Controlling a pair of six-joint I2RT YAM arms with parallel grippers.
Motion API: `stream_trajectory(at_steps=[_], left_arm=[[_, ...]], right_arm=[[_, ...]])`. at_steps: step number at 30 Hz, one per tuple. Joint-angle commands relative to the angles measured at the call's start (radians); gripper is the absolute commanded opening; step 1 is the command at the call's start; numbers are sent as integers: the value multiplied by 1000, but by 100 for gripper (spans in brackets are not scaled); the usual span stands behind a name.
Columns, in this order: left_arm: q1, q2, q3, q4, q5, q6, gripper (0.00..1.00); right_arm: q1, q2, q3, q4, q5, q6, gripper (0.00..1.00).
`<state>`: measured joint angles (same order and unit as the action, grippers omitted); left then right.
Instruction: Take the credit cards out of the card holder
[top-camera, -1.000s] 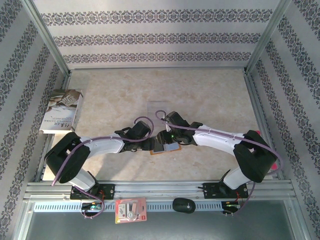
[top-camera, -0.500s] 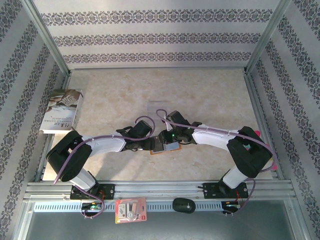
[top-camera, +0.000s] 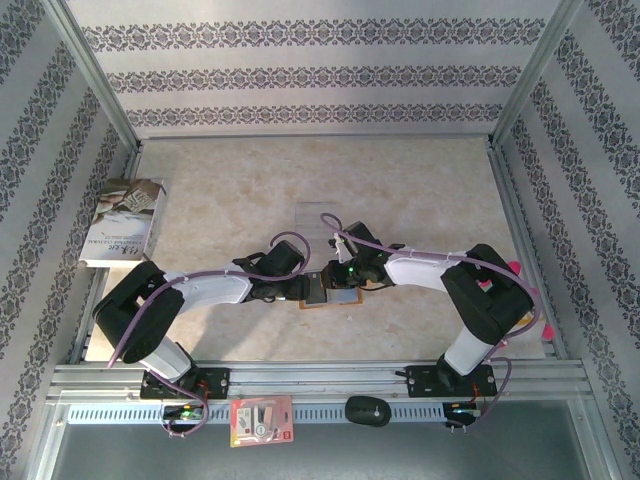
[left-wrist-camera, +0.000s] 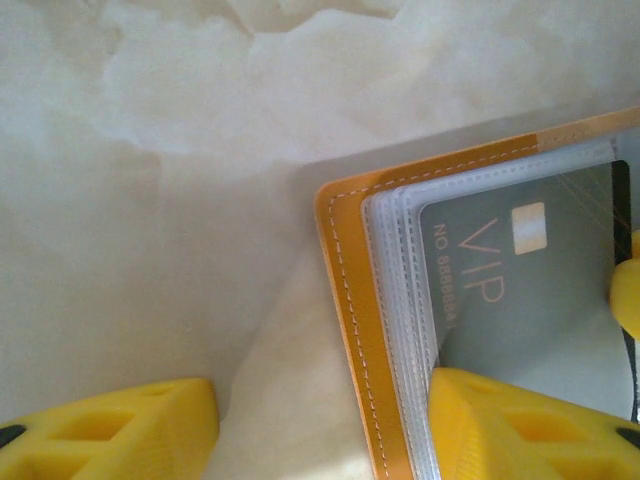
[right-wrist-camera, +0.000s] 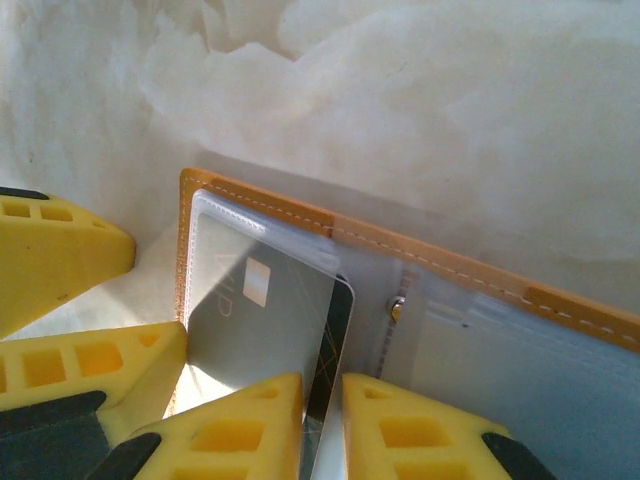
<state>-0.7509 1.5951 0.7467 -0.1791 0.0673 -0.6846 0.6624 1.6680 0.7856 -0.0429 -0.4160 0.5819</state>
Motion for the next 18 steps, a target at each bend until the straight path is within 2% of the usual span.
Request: stream_trajectory(at_steps=[1,6,12,18], left_arm=[[4,135,-43,107,25,22,60],[4,144,-36,109,33,22,59],[3,139,-36,98,28,23,59],[5,127,-46,92,22,19,59]], right_arm=[[-11,23,-20,48,-57,33,18],[-13,44,-29,74,-78,49,16],[-26,19,-58,85,-57,58,1],[-33,-22,-94,70,-15,56,0]])
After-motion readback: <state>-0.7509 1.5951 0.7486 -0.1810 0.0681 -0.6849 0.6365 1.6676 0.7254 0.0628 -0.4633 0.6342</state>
